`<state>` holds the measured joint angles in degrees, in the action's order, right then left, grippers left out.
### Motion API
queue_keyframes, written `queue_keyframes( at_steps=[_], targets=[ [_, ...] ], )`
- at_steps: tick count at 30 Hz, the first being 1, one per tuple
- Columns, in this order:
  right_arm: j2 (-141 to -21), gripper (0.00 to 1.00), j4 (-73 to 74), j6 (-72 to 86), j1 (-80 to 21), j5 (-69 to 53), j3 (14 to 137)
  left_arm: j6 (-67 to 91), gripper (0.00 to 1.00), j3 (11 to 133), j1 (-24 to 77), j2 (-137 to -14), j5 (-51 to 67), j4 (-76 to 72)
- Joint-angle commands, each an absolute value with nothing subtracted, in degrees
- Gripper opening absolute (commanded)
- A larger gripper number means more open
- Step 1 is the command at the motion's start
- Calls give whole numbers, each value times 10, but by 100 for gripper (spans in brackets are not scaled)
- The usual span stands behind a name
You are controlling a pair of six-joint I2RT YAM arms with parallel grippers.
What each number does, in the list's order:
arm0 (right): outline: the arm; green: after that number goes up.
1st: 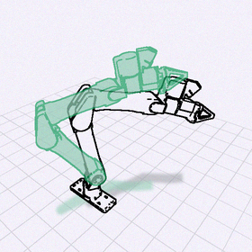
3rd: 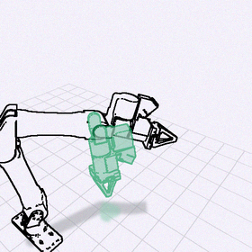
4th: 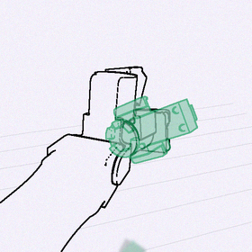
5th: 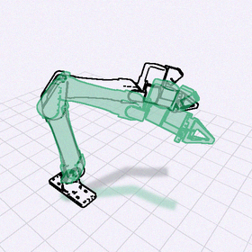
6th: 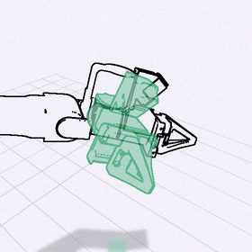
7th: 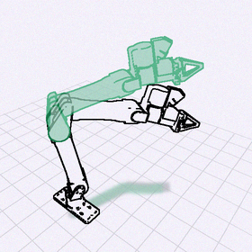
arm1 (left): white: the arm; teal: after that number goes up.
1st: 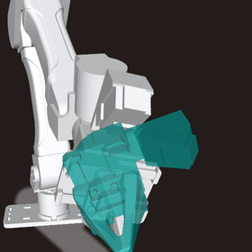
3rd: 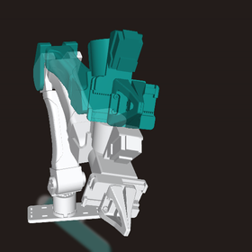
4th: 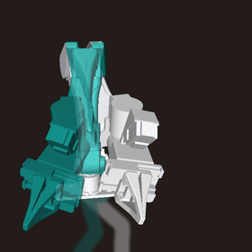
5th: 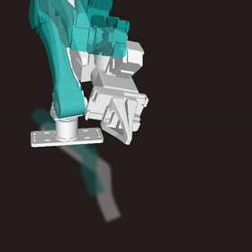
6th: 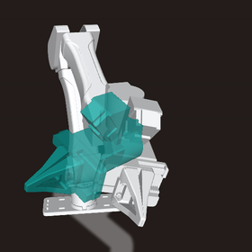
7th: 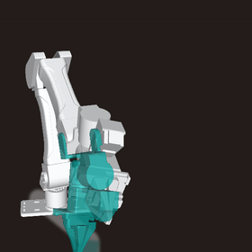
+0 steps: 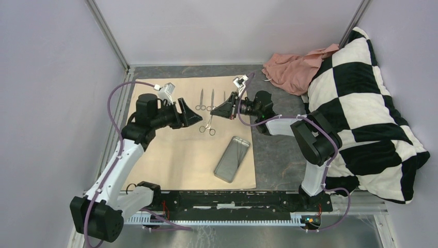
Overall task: Open and lay out the surgical kit
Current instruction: Place the medical item in the surgical kit.
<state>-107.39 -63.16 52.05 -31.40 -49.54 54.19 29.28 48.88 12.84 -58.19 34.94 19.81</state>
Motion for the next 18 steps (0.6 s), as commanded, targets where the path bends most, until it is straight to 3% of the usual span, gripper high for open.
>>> queue_keyframes(
  at_steps=[1,4,6,14,18],
  targets=[
    [-1038,0,-476,419,-318,-433,567,317,80,537,215,-556,136,283],
    [-1039,0,-459,427,-321,-415,570,312,78,568,322,-566,-43,304],
    [-1043,0,-460,438,-320,-412,571,311,76,581,359,-587,-103,303],
    [-1049,0,-465,451,-321,-415,573,272,70,640,455,-711,-235,298],
    [-1050,0,-468,454,-322,-416,573,268,59,656,463,-754,-255,300]
  ],
)
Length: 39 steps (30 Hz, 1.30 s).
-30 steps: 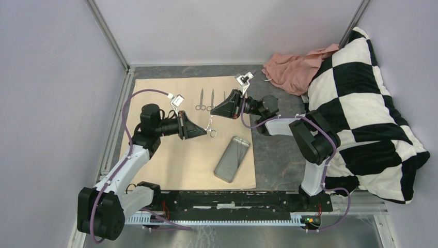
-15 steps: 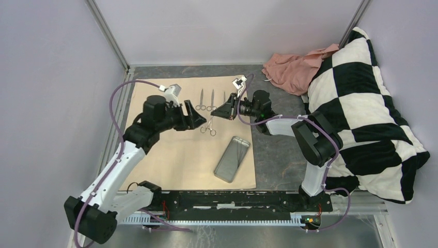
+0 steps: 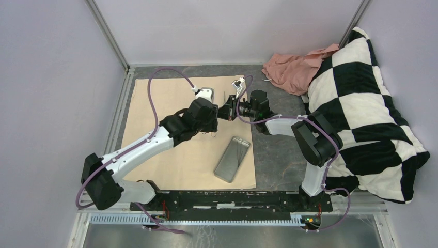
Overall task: Open and lay out the surgical kit
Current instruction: Place the medical item in the surgical kit.
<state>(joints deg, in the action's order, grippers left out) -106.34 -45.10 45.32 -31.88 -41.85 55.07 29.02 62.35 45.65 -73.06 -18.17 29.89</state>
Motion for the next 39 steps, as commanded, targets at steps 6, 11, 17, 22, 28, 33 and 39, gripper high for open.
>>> queue_keyframes(
  at_steps=[6,11,17,22,28,33,39],
  targets=[
    [-1052,0,-483,464,-321,-424,572,271,45,677,469,-798,-271,310],
    [-1051,0,-487,466,-321,-428,570,266,46,686,470,-824,-285,312],
    [-1048,0,-491,467,-322,-432,569,247,40,702,470,-847,-292,314],
    [-1048,0,-496,469,-321,-437,569,236,33,710,470,-860,-287,316],
    [-1050,0,-507,475,-322,-442,568,232,26,712,470,-868,-282,317],
    [-1052,0,-513,480,-322,-446,569,226,19,714,470,-873,-282,319],
    [-1053,0,-513,469,-321,-449,569,218,4,703,469,-860,-275,317]
  ],
)
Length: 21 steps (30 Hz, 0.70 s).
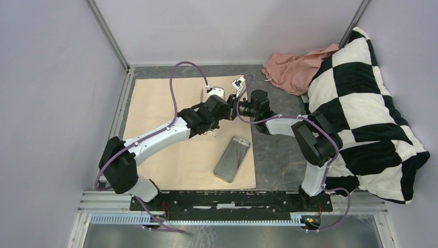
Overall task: Open and lay out the surgical kit
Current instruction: Place the medical item in the surgical kit.
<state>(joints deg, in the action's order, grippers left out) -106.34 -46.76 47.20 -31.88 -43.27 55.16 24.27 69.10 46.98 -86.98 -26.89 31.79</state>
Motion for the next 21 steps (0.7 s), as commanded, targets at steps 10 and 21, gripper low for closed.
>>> queue_keyframes(
  at_steps=[10,21],
  targets=[
    [-987,73,-501,388,-294,-433,513,142,2,598,365,-749,-57,244],
    [-907,85,-441,297,-222,-384,444,71,2,574,235,-728,133,252]
  ],
)
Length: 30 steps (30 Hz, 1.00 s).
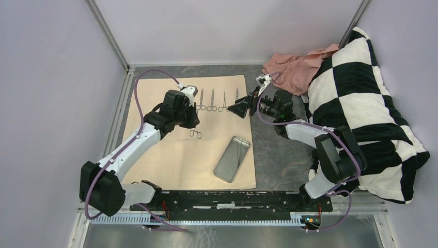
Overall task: Open and lay out the surgical kit
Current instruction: Place the medical item in the surgical kit.
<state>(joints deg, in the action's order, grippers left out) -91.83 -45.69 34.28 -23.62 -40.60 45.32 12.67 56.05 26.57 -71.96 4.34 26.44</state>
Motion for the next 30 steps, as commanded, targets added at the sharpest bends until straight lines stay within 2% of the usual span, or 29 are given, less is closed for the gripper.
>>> queue_keyframes(
  at_steps=[1,5,8,15,22,30],
  targets=[
    [-911,85,-440,296,-218,-384,444,71,2,583,223,-745,147,257],
    [-926,84,-442,301,-208,-394,446,75,2,624,187,-810,173,268],
    [-932,83,-440,298,-202,-394,446,89,2,675,177,-874,118,287],
    [-954,83,-425,287,-193,-382,453,91,2,934,176,-1102,-72,418],
    [-967,82,-415,280,-189,-380,460,91,2,1149,172,-1285,-142,505],
    [-991,82,-423,291,-187,-390,468,86,2,1194,169,-1341,-166,504]
  ],
)
